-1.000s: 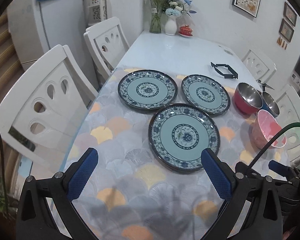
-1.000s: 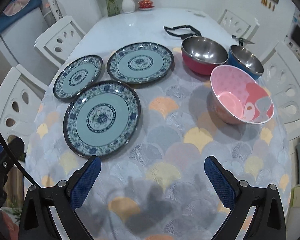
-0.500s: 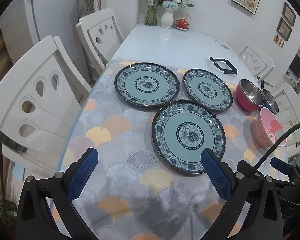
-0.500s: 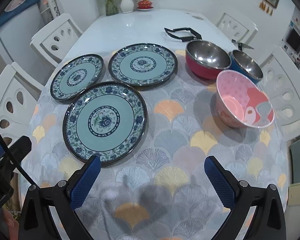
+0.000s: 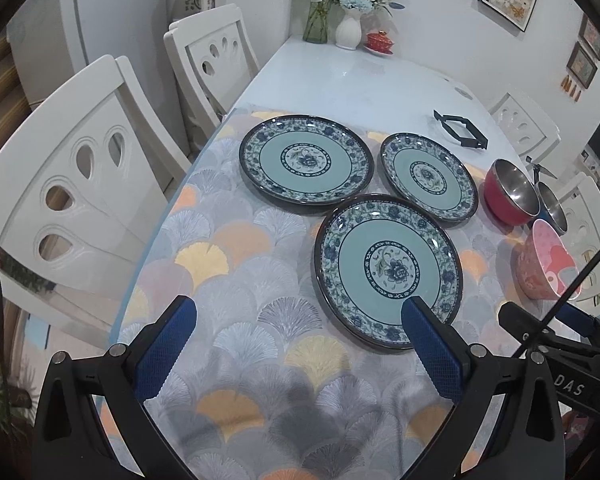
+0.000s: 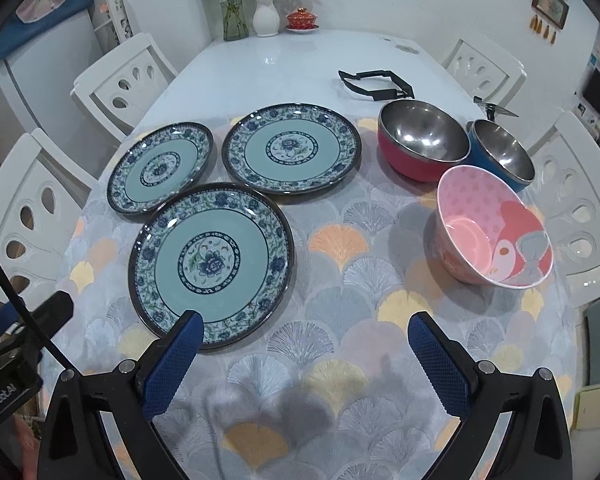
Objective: Organize plates and bowls
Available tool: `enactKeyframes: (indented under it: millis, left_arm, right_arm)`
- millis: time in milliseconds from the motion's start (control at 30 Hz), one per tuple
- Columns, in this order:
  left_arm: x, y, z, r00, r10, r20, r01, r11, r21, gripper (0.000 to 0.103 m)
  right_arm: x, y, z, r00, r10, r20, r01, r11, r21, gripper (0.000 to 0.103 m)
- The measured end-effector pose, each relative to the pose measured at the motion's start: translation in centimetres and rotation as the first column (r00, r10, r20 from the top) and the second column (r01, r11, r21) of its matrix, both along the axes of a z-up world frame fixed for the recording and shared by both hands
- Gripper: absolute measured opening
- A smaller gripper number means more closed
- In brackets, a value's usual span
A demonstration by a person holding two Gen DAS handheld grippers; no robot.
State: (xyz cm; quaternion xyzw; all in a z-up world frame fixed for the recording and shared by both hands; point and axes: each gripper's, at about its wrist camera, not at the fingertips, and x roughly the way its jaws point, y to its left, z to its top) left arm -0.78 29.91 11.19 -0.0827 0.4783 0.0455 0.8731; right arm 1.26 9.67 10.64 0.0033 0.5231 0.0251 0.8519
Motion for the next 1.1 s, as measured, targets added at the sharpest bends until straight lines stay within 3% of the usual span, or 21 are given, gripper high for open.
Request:
enactKeyframes:
  millis: [533, 767, 833, 1100]
  left_arm:
    - [3.4, 0.9, -2.9, 0.996, -0.064, -0.065, 0.057, 0.993, -0.105, 0.100]
    - [5.5, 1.7, -5.7, 0.989, -0.063, -0.135, 0.044, 0.990, -0.135, 0.090]
    - [6.1, 1.8, -6.3, 0.987, -0.064, -0.150, 0.044, 0.990, -0.138, 0.082]
    - [8.0, 1.7, -7.7, 0.980, -0.096, -0.176, 0.065, 0.983, -0.173, 0.072]
  right_arm:
    - [3.2, -0.3, -1.5, 0.999, 0.021, -0.035, -0.019, 0.998, 0.061, 0.090]
    - [5.8, 0.0, -3.8, 0.994, 0.042, -0.096, -0.038, 0.998, 0.046, 0.083]
    - [6.4, 0.2, -4.5, 0.992, 0.049, -0.115, -0.044, 0.998, 0.049, 0.081]
    - [8.0, 0.8, -6.3, 0.985, 0.074, -0.155, -0.067, 0.997, 0.048, 0.073]
